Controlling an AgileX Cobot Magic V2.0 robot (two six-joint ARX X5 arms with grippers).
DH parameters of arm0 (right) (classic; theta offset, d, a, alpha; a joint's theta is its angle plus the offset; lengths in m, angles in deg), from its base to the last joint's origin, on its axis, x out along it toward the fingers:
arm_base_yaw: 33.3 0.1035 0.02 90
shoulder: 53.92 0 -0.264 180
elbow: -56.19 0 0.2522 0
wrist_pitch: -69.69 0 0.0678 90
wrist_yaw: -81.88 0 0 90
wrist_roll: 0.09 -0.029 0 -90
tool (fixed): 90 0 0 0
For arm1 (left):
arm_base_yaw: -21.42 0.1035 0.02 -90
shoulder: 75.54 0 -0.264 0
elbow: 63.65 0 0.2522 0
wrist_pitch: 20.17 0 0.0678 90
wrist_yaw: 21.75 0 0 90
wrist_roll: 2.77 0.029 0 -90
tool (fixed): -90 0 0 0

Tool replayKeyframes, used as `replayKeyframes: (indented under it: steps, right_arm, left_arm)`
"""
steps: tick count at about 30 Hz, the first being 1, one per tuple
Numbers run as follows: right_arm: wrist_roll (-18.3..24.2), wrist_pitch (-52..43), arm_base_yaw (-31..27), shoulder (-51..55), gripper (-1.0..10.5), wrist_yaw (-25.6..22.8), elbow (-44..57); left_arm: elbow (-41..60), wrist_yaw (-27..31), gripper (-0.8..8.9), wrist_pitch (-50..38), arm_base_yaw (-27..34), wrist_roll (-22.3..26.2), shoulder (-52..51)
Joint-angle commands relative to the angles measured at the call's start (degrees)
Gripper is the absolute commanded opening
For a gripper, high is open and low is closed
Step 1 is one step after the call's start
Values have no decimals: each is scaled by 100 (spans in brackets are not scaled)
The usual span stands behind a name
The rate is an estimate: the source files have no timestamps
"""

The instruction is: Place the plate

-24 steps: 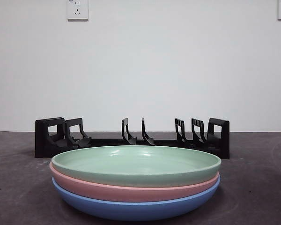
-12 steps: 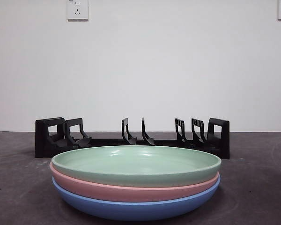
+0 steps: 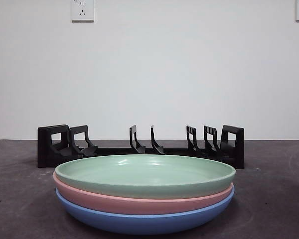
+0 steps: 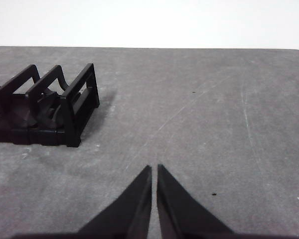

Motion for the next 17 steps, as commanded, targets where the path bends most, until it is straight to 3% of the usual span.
replayKeyframes:
  steps: [1, 17]
  right_arm:
    - [61, -52, -9, 15, 19, -7, 35]
    - [61, 37, -7, 15, 19, -4, 35]
  left_arm:
    - [107, 20, 7, 28, 0, 50, -11]
    - [107, 20, 7, 28, 0, 50, -11]
